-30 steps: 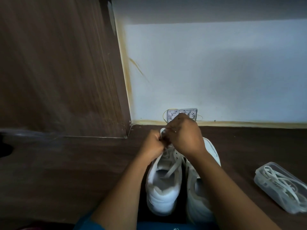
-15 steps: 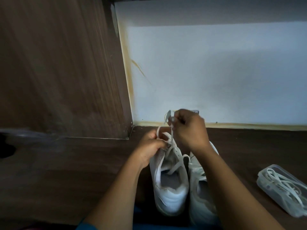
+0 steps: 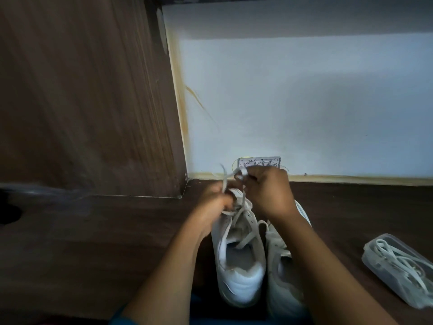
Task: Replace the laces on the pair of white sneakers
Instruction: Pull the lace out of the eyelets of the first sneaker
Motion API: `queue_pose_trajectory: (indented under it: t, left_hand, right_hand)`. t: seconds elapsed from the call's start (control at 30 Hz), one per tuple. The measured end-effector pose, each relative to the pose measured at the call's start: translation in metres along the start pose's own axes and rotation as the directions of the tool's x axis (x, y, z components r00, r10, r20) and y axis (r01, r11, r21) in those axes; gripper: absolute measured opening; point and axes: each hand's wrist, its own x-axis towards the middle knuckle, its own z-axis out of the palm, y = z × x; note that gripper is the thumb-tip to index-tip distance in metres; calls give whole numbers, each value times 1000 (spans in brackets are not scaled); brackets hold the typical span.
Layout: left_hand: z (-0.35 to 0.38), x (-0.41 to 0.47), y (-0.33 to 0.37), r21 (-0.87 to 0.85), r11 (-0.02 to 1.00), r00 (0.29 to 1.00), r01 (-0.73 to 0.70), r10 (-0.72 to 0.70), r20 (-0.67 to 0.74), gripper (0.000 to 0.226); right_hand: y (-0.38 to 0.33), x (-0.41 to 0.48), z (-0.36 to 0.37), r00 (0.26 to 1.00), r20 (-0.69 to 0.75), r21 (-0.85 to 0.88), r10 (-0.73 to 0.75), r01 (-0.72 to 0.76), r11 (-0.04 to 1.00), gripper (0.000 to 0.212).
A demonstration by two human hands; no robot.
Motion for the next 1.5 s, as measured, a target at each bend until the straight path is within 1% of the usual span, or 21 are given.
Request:
queue_pose_trajectory:
  t: [0.03,0.1,0.2,0.23,0.3,0.4,0.47,0.53,0.6,0.73,0.9,1.0,1.07,1.1,1.17,1.23,1.3,1.33,1.37,1.4,1.5]
  left_hand:
    - [2,-1,-4,124,992,998,5,-13,65,33]
    - [8,-2,-3,174,982,996,-73,64,54,26]
    - [9,0,9,-59,973,969,-221,213,-128,30]
    - [6,0,13,-160,952,960,-262,240,-144,32]
    - [2,-1,18,-293,907,952,-304,273,-140,31]
    - [1,-4,17,-335,903,960,-269,225,-164,20]
    - [-1,-4,12,-258,952,983,-162,134,-124,25]
    - [-1,-4,3,19,998,998,-65,65,-9,36]
    - [0,-4,-4,157,985,994,-71,57,89,34]
    - [12,-4,-9,163,982,988,-97,75,138,31]
    - [8,2,-6,-272,962,988,35,-74,-136,22]
    - [1,6,4,-384,922,966,-51,-51,-253,21]
    - [-2,8,5,-217,976,931,6,-84,-356,15]
    - [-5,8,2,-16,995,919,95,-93,-383,14]
    - [-11,6,-4,447,850,916,280,-96,-390,25]
    - [-14,4,-5,663,694,926,281,-14,-378,33]
    - [-8,2,-2,663,734,962,148,50,-270,26]
    - [-3,0,0,602,793,982,96,25,-189,9]
    - [1,0,0,553,831,993,65,-2,-114,12]
    - [4,0,-3,550,834,998,43,-15,-56,22]
    - [6,4,-11,623,782,998,-23,53,-30,18]
  right_hand:
    - [-1,1,0,998,-62,53,-4,7,999,18]
    - [2,-1,4,993,-113,116,30,-17,993,19]
    - [11,-7,1,997,73,141,37,-47,989,13]
    - [14,-8,0,984,173,163,42,-70,984,19]
    - [18,-10,0,940,342,65,-1,-23,998,5]
    - [15,-10,6,966,260,16,-14,11,1000,30]
    - [10,-6,5,995,89,90,-39,31,995,26]
    - [5,-4,6,997,-4,120,-77,77,990,31]
    - [3,-5,9,996,-31,48,-88,90,995,39]
    - [10,-6,10,998,46,-44,48,-46,998,46]
    - [8,-4,-2,978,160,154,136,-160,975,2]
    - [17,-4,-2,959,233,-90,163,-145,985,5]
    - [22,-5,0,935,287,-247,208,-137,959,12]
    - [25,-6,2,922,320,-279,218,-128,952,16]
    - [28,-9,8,898,384,-325,215,-86,942,20]
    - [27,-10,12,889,407,-352,212,-61,934,22]
    - [27,-10,14,888,408,-349,212,-63,935,24]
    - [27,-10,14,886,408,-347,219,-72,935,24]
    - [28,-10,14,885,406,-347,227,-80,935,24]
    - [28,-10,15,884,402,-350,237,-90,932,23]
    - [29,-10,17,907,343,-358,245,-115,927,16]
